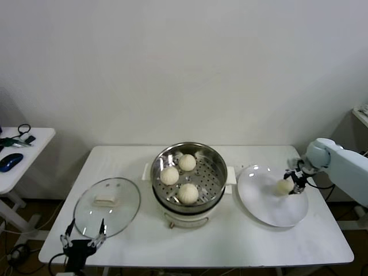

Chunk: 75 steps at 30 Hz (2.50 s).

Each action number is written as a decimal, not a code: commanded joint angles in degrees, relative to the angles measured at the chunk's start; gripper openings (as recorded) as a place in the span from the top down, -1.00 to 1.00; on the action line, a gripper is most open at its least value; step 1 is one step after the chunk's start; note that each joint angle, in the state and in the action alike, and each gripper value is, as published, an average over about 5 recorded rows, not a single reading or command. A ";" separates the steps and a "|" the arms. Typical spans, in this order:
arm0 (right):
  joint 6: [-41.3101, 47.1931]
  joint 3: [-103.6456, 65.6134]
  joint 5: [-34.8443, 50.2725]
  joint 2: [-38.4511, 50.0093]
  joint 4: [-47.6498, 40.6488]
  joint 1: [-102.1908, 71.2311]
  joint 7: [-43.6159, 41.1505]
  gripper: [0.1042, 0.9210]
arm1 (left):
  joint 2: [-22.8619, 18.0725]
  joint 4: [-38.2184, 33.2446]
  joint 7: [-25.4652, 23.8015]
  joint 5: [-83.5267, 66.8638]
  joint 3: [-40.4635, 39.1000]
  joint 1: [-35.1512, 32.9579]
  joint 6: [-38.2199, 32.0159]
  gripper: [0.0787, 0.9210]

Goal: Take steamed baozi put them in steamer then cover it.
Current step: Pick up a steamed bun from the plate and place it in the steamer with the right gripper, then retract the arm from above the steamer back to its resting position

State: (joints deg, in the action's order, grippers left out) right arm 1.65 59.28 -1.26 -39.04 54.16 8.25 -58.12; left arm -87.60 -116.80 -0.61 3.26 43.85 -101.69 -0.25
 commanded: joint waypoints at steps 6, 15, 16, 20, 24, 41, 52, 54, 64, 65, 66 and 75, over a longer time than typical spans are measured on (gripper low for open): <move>12.55 42.06 34.87 -3.55 28.16 56.23 0.51 -0.36 | 0.26 -0.71 -0.08 0.07 -0.03 -0.51 0.26 -0.77; 26.79 34.47 52.54 -11.35 47.01 59.59 9.33 -0.36 | 0.41 -1.00 -0.28 0.12 -0.34 -0.14 0.59 -0.77; 28.11 33.52 52.40 -11.79 48.18 57.19 10.95 -0.36 | 0.38 -1.03 -0.28 0.10 -0.40 -0.12 0.57 -0.77; 31.69 30.93 48.55 -13.42 48.44 46.69 15.53 -0.36 | 0.35 -1.09 -0.21 -0.07 -0.43 -0.27 0.48 -0.77; 32.95 30.18 42.02 -14.81 44.98 38.81 17.41 -0.35 | 0.45 -1.19 -0.21 -0.14 -0.28 -0.44 0.48 -0.77; 35.05 26.06 33.03 -15.51 36.54 24.40 20.72 -0.36 | 0.26 -0.52 -0.29 0.06 -0.42 0.34 0.73 -0.77; 34.79 24.98 32.13 -16.25 34.71 24.97 20.85 -0.38 | 0.22 -0.31 -0.20 0.07 -0.42 0.50 0.67 -0.77; 34.54 24.42 32.63 -16.23 34.70 25.53 20.59 -0.44 | 0.22 -0.38 -0.17 0.04 -0.41 0.44 0.66 -0.77; 29.56 21.73 43.07 -10.91 35.40 35.77 14.69 -0.76 | 0.46 -1.74 0.03 -0.71 -0.43 -0.56 1.45 -0.77; 29.55 19.89 44.20 -9.43 35.40 35.77 14.92 -0.76 | 0.51 -1.92 0.24 -0.88 -0.46 -0.71 1.07 -0.77; 29.94 17.05 45.51 -7.67 35.41 34.80 15.75 -0.76 | 0.57 -2.08 0.43 -1.06 -0.49 -0.81 0.63 -0.77; 20.74 -29.34 49.59 9.68 39.39 -4.45 46.24 -0.76 | 1.53 -2.77 0.91 -1.86 -0.46 0.24 -2.10 -0.77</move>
State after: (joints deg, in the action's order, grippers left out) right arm 31.71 68.78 42.32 -44.52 90.87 33.15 -34.08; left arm -86.35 -119.11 -0.03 1.86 43.41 -101.53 -0.91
